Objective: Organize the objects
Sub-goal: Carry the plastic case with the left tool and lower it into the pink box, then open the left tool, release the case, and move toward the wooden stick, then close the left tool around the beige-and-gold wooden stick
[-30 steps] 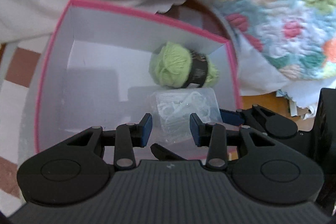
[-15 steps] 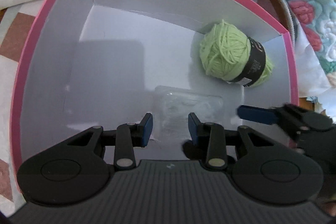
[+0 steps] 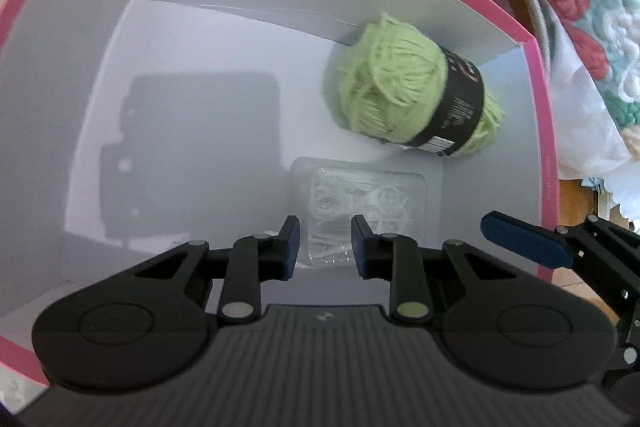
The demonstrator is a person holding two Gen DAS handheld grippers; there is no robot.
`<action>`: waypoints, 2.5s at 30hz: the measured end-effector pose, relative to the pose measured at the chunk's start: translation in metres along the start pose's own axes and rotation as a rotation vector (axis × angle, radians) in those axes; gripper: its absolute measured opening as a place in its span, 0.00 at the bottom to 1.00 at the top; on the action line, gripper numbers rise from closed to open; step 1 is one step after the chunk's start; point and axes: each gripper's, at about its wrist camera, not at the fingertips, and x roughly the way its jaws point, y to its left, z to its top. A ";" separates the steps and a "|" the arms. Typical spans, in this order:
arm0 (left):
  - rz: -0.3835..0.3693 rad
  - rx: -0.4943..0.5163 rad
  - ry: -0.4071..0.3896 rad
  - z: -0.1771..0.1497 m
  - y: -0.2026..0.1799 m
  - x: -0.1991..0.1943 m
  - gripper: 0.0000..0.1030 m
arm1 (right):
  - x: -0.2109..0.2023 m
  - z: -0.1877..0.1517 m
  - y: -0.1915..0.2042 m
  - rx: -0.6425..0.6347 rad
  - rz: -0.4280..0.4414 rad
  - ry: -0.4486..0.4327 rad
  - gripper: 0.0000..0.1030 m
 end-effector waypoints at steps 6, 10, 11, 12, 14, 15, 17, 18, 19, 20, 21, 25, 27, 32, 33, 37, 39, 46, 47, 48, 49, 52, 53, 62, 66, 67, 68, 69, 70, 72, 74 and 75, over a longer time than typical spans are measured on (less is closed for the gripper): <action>-0.022 0.070 0.005 -0.005 -0.018 0.006 0.25 | 0.005 -0.012 -0.016 0.038 0.005 0.032 0.57; -0.081 0.080 -0.016 -0.013 -0.021 0.002 0.27 | -0.001 -0.019 -0.021 0.068 0.022 0.012 0.57; -0.078 0.081 -0.027 -0.016 -0.022 -0.002 0.33 | -0.003 -0.021 -0.021 0.078 0.028 0.008 0.57; -0.066 0.086 -0.036 -0.018 -0.022 -0.007 0.39 | -0.004 -0.023 -0.023 0.091 0.034 0.000 0.57; -0.036 0.092 -0.070 -0.024 -0.023 -0.020 0.42 | -0.009 -0.027 -0.024 0.113 0.042 -0.016 0.57; -0.028 0.097 -0.081 -0.027 -0.024 -0.028 0.43 | -0.013 -0.029 -0.024 0.126 0.047 -0.028 0.57; -0.023 0.104 -0.084 -0.031 -0.026 -0.042 0.44 | -0.020 -0.030 -0.023 0.149 0.062 -0.043 0.57; -0.017 0.102 -0.082 -0.031 -0.025 -0.051 0.47 | -0.024 -0.030 -0.021 0.154 0.067 -0.049 0.57; 0.004 0.102 -0.081 -0.033 -0.024 -0.060 0.48 | -0.028 -0.028 -0.019 0.154 0.067 -0.057 0.57; 0.028 0.105 -0.086 -0.037 -0.025 -0.071 0.51 | -0.034 -0.027 -0.017 0.149 0.068 -0.065 0.58; 0.041 0.112 -0.099 -0.042 -0.025 -0.082 0.51 | -0.041 -0.025 -0.014 0.142 0.070 -0.073 0.60; 0.051 0.169 -0.148 -0.059 -0.032 -0.133 0.58 | -0.073 -0.019 0.000 0.121 0.053 -0.102 0.64; 0.058 0.200 -0.165 -0.054 -0.031 -0.161 0.59 | -0.091 -0.017 0.009 0.103 0.052 -0.117 0.64; 0.106 0.285 -0.185 -0.056 -0.029 -0.208 0.65 | -0.137 -0.016 0.036 0.052 0.058 -0.162 0.66; 0.108 0.298 -0.181 -0.062 -0.025 -0.220 0.65 | -0.146 -0.017 0.041 0.048 0.062 -0.166 0.67; 0.096 0.328 -0.172 -0.080 -0.013 -0.244 0.66 | -0.177 -0.026 0.060 0.057 0.049 -0.165 0.70; 0.108 0.352 -0.177 -0.099 -0.008 -0.258 0.68 | -0.189 -0.033 0.068 0.056 0.070 -0.173 0.72; 0.095 0.373 -0.141 -0.146 0.017 -0.281 0.69 | -0.212 -0.066 0.090 0.057 0.166 -0.142 0.78; 0.096 0.373 -0.144 -0.153 0.020 -0.282 0.70 | -0.213 -0.072 0.094 0.053 0.178 -0.141 0.79; 0.096 0.372 -0.152 -0.158 0.023 -0.282 0.75 | -0.215 -0.077 0.098 0.046 0.191 -0.140 0.80; 0.093 0.369 -0.166 -0.165 0.026 -0.282 0.78 | -0.215 -0.082 0.102 0.046 0.200 -0.144 0.80; 0.087 0.370 -0.166 -0.177 0.034 -0.273 0.82 | -0.217 -0.100 0.110 0.060 0.181 -0.190 0.81; 0.086 0.361 -0.157 -0.180 0.037 -0.269 0.82 | -0.216 -0.105 0.112 0.059 0.174 -0.208 0.81; 0.059 0.343 -0.188 -0.198 0.061 -0.224 0.86 | -0.181 -0.150 0.127 0.003 0.159 -0.311 0.85; 0.066 0.348 -0.152 -0.203 0.069 -0.195 0.86 | -0.148 -0.166 0.139 -0.027 0.137 -0.268 0.85; 0.072 0.354 -0.147 -0.204 0.071 -0.188 0.86 | -0.140 -0.169 0.141 -0.030 0.139 -0.253 0.85; 0.078 0.357 -0.142 -0.206 0.073 -0.182 0.85 | -0.132 -0.172 0.143 -0.039 0.138 -0.236 0.85; 0.080 0.355 -0.135 -0.207 0.075 -0.176 0.85 | -0.124 -0.174 0.146 -0.047 0.142 -0.216 0.85; 0.077 0.354 -0.127 -0.208 0.077 -0.170 0.84 | -0.116 -0.176 0.148 -0.056 0.155 -0.195 0.84; 0.066 0.340 -0.106 -0.211 0.081 -0.160 0.84 | -0.102 -0.180 0.154 -0.068 0.182 -0.151 0.84; 0.063 0.330 -0.087 -0.213 0.085 -0.150 0.84 | -0.092 -0.182 0.161 -0.078 0.202 -0.126 0.84; 0.062 0.323 -0.080 -0.214 0.087 -0.145 0.83 | -0.086 -0.183 0.165 -0.085 0.200 -0.112 0.84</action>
